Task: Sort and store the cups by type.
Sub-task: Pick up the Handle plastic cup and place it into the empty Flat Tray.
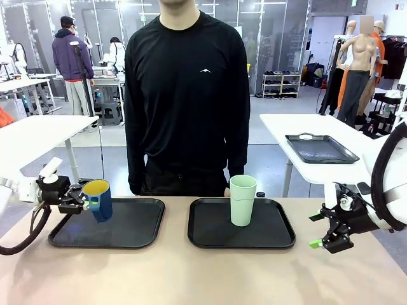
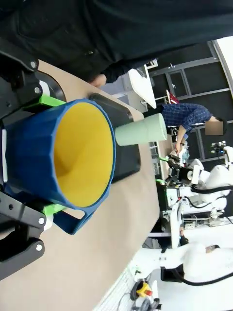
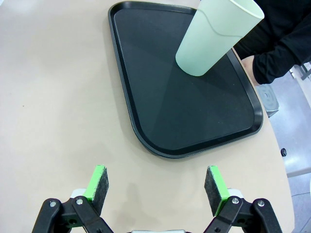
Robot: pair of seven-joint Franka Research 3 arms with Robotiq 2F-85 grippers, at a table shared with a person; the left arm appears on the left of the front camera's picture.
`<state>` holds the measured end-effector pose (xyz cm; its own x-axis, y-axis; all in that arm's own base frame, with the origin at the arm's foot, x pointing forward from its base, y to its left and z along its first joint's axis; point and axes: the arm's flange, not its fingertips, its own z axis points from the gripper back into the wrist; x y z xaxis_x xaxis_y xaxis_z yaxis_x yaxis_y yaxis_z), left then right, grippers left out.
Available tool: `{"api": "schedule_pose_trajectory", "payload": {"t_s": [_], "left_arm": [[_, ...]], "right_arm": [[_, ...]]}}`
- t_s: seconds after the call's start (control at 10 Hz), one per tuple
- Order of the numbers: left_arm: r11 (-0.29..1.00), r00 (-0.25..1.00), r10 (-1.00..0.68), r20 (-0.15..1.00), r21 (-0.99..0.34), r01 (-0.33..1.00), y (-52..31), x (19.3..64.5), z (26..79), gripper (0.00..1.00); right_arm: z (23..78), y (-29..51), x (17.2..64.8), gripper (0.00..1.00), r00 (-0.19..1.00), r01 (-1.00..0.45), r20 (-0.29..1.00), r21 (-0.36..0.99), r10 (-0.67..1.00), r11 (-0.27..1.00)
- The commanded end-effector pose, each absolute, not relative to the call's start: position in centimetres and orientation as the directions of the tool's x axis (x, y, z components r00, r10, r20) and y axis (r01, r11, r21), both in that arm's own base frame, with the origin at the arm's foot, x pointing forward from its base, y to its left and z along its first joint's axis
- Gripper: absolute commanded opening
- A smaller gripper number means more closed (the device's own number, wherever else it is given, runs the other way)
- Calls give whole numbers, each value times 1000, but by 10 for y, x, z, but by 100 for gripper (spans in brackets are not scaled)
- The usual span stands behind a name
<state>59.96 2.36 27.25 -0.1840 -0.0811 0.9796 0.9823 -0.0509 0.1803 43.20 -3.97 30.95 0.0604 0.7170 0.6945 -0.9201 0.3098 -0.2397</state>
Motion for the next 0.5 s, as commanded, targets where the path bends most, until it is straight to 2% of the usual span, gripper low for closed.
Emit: {"api": "schedule_pose_trajectory", "payload": {"t_s": [0.0,0.4], "left_arm": [[-63,-198,-103,975,192,979,25,622,261,79],[-47,-186,-116,976,182,982,35,629,240,79]], "right_arm": [[308,-40,435,100,57,-918,703,-242,709,314],[308,-40,435,100,57,-918,703,-242,709,314]]}}
